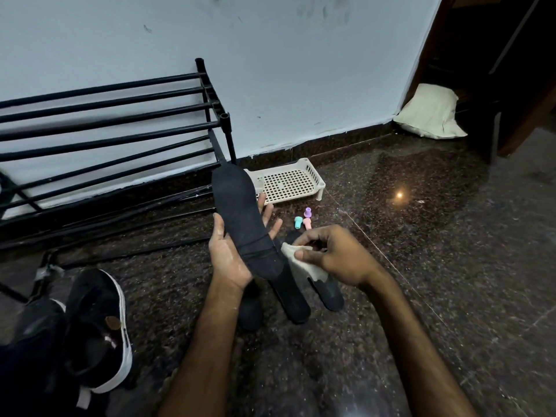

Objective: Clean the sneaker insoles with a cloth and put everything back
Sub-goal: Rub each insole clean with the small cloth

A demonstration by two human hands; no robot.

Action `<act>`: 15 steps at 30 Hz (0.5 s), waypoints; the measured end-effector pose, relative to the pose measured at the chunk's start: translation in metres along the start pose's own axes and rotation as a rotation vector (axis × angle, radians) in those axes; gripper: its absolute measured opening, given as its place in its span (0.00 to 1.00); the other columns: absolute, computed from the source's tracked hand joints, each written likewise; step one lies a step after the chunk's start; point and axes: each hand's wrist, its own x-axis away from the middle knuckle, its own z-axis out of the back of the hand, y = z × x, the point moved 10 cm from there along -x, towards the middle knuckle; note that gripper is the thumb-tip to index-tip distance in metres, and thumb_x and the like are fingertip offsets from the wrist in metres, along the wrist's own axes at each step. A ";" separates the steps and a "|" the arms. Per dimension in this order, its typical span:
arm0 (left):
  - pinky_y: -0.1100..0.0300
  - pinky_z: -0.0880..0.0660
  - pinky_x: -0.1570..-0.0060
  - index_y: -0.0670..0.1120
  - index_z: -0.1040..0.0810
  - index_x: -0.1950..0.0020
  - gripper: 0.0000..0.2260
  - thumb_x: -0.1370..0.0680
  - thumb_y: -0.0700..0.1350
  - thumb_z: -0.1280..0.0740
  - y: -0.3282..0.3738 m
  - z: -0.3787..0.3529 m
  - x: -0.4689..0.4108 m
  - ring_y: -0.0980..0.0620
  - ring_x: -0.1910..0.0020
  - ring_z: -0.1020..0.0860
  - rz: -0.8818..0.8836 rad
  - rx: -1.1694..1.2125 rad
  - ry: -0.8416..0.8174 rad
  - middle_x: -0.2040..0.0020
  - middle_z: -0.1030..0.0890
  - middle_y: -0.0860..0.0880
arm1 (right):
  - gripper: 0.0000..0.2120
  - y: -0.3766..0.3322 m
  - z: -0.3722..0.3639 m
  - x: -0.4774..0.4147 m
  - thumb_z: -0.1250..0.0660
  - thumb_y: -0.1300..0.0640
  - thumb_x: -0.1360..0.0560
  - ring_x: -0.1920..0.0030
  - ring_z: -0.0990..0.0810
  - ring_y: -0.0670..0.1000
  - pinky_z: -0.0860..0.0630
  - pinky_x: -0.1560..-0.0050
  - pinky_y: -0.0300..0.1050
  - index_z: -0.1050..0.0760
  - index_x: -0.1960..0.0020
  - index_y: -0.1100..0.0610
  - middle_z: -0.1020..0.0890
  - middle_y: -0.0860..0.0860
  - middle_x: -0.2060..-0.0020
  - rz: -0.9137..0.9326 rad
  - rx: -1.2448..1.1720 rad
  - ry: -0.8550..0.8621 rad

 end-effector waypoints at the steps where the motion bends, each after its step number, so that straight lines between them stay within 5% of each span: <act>1: 0.37 0.32 0.32 0.45 0.36 0.22 0.31 0.18 0.63 0.49 0.000 0.003 0.002 0.42 0.26 0.32 0.003 0.002 -0.002 0.25 0.31 0.42 | 0.04 0.000 0.002 -0.001 0.27 0.59 0.25 0.57 0.19 0.44 0.23 0.53 0.39 0.16 0.51 0.55 0.14 0.48 0.57 0.009 -0.013 0.035; 8: 0.38 0.33 0.31 0.45 0.38 0.21 0.32 0.18 0.64 0.49 0.006 0.006 0.011 0.42 0.24 0.36 0.014 0.015 -0.001 0.24 0.33 0.42 | 0.06 -0.027 -0.012 -0.009 0.28 0.62 0.25 0.56 0.19 0.42 0.27 0.54 0.30 0.16 0.49 0.57 0.15 0.48 0.55 0.137 0.034 0.205; 12: 0.44 0.27 0.35 0.45 0.37 0.22 0.32 0.19 0.64 0.50 0.015 0.010 0.015 0.44 0.26 0.32 0.004 0.013 0.042 0.25 0.31 0.43 | 0.06 -0.022 -0.056 -0.014 0.27 0.62 0.27 0.54 0.20 0.45 0.25 0.49 0.37 0.15 0.50 0.57 0.16 0.50 0.55 0.155 0.267 -0.067; 15: 0.52 0.21 0.47 0.44 0.37 0.21 0.32 0.18 0.64 0.50 0.029 0.010 0.017 0.45 0.33 0.26 -0.044 0.025 0.039 0.25 0.31 0.43 | 0.06 0.001 -0.078 0.000 0.26 0.62 0.28 0.62 0.22 0.36 0.26 0.56 0.32 0.15 0.51 0.57 0.15 0.47 0.57 0.033 0.396 -0.396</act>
